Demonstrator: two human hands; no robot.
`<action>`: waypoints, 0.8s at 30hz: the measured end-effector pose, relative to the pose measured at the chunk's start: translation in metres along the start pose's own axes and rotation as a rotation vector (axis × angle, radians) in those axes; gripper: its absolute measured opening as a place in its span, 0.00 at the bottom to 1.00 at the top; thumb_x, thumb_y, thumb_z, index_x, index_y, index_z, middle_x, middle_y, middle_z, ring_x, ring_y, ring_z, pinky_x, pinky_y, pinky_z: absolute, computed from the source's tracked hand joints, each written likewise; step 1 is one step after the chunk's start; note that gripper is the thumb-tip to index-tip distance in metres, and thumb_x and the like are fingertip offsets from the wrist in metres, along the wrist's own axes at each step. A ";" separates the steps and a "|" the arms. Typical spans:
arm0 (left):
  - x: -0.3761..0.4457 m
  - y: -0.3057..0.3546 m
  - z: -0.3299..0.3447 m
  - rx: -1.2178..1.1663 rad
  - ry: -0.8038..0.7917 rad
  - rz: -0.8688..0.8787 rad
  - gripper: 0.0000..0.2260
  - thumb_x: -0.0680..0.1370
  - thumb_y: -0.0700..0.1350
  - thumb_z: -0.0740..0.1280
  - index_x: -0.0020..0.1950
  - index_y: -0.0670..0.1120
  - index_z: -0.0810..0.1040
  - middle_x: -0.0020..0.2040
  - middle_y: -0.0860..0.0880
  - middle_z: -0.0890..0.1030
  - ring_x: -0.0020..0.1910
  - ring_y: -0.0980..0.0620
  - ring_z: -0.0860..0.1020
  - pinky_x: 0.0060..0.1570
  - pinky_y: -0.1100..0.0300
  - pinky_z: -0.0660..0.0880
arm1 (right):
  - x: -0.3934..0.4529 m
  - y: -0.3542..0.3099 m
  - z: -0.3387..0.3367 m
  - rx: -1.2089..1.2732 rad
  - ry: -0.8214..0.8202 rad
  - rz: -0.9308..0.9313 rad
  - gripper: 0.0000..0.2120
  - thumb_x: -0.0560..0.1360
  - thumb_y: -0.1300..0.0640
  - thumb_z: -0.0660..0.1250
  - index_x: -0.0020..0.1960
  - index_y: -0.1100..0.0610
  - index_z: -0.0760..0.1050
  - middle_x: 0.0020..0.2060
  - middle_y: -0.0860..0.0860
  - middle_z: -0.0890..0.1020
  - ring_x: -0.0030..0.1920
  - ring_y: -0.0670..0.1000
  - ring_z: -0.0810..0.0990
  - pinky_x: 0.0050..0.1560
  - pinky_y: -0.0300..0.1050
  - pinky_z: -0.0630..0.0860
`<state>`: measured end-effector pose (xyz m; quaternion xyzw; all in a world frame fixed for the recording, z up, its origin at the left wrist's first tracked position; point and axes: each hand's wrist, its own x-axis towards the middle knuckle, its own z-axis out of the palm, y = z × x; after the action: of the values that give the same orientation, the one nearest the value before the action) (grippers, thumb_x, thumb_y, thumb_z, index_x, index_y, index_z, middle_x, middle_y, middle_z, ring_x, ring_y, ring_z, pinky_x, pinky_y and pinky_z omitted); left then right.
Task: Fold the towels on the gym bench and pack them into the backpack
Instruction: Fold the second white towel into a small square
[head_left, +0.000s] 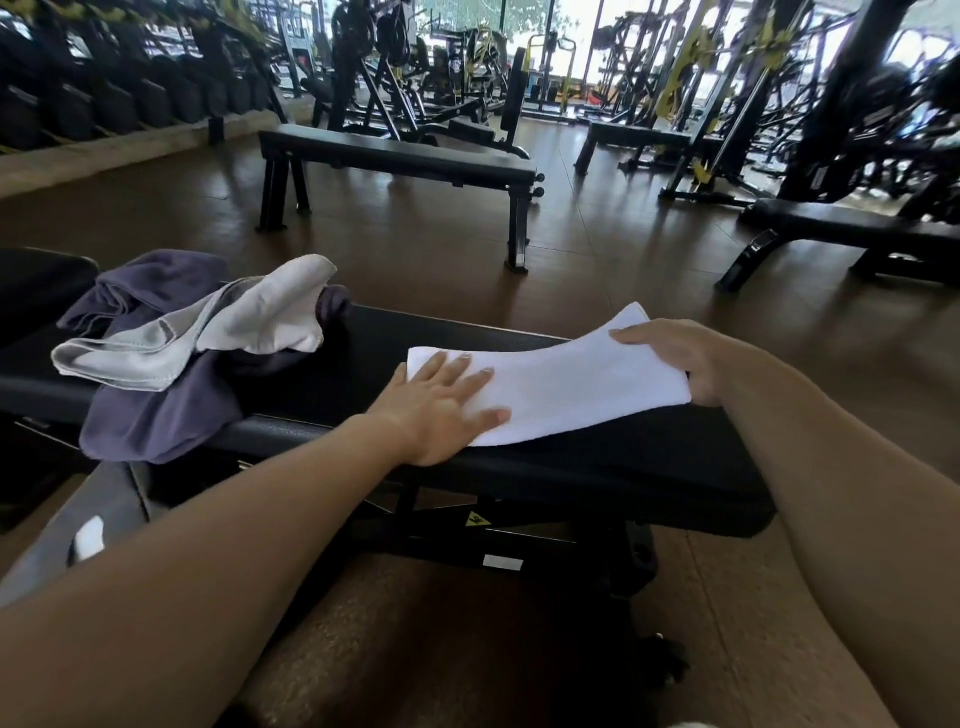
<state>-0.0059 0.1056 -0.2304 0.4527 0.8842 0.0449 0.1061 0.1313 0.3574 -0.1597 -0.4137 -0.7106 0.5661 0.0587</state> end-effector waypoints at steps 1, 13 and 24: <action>0.001 -0.001 0.001 -0.008 -0.024 -0.014 0.35 0.79 0.72 0.45 0.83 0.60 0.43 0.84 0.53 0.40 0.82 0.50 0.37 0.79 0.40 0.38 | -0.001 0.000 -0.003 0.028 -0.004 -0.007 0.17 0.75 0.55 0.75 0.61 0.59 0.78 0.52 0.57 0.86 0.50 0.58 0.86 0.50 0.54 0.83; 0.009 0.006 -0.006 -0.816 0.385 -0.169 0.18 0.82 0.47 0.64 0.73 0.51 0.73 0.68 0.50 0.79 0.69 0.49 0.75 0.71 0.48 0.69 | -0.041 -0.053 0.078 -0.102 -0.186 -0.259 0.04 0.74 0.63 0.70 0.44 0.59 0.75 0.38 0.55 0.78 0.32 0.50 0.81 0.30 0.39 0.77; -0.006 -0.034 -0.006 -1.020 0.441 -0.329 0.17 0.81 0.48 0.69 0.68 0.47 0.75 0.48 0.51 0.86 0.44 0.54 0.83 0.44 0.62 0.74 | -0.024 -0.044 0.124 -0.384 -0.057 -0.498 0.06 0.80 0.58 0.65 0.53 0.50 0.79 0.47 0.52 0.83 0.41 0.51 0.82 0.38 0.45 0.82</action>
<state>-0.0307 0.0807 -0.2297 0.1809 0.8105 0.5417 0.1299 0.0556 0.2474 -0.1567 -0.2146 -0.8852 0.4014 0.0962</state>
